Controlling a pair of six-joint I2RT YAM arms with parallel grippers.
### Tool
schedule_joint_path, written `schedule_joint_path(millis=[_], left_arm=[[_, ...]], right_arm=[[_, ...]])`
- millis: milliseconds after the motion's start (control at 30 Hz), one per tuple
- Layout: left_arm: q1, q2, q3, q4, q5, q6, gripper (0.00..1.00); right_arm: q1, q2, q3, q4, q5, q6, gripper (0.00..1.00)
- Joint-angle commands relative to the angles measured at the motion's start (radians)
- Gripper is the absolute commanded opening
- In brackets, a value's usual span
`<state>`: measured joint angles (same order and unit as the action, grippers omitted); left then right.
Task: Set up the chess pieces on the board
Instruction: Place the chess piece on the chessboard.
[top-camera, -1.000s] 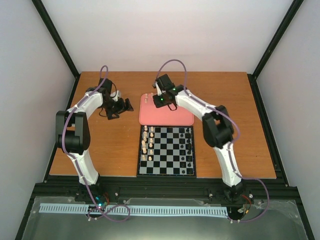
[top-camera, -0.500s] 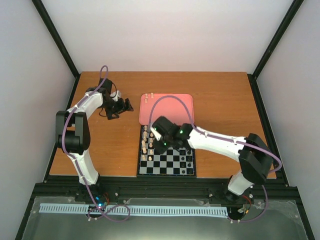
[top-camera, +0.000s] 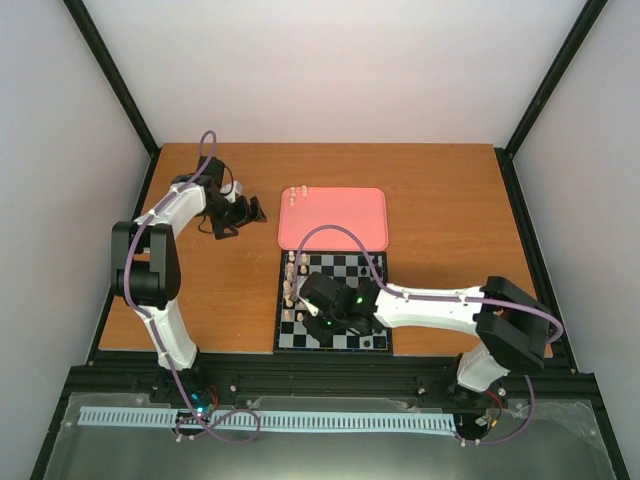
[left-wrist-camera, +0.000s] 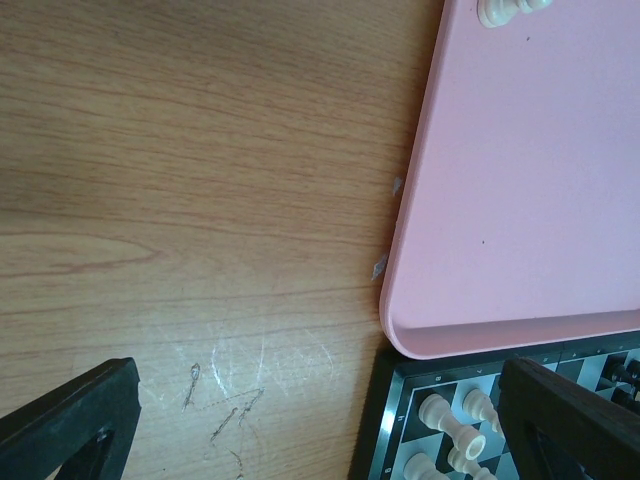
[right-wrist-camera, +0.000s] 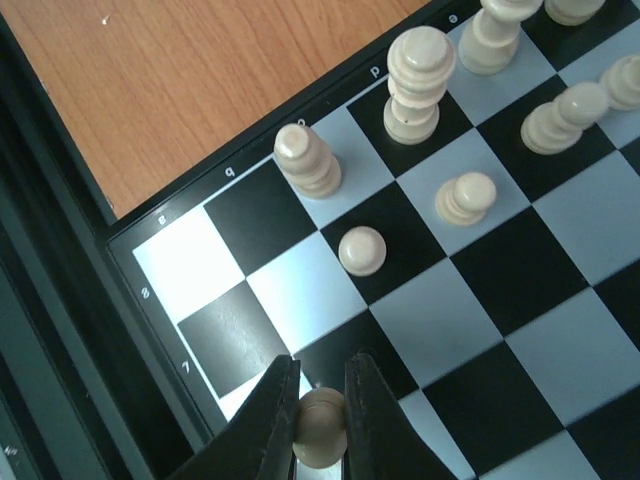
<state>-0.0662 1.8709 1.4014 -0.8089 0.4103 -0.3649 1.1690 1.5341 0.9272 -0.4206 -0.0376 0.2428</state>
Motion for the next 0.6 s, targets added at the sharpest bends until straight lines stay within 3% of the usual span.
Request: schedule_joint_path(millis=[0, 567], left_arm=[[0.004, -0.023, 0.010, 0.007, -0.005, 0.006, 1.00], [0.004, -0.041, -0.010, 0.011, -0.004, 0.009, 1.00]], right_arm=[[0.009, 0.052, -0.007, 0.119, 0.014, 0.010, 0.04], [0.011, 0.149, 0.006, 0.203, -0.015, -0.014, 0.04]])
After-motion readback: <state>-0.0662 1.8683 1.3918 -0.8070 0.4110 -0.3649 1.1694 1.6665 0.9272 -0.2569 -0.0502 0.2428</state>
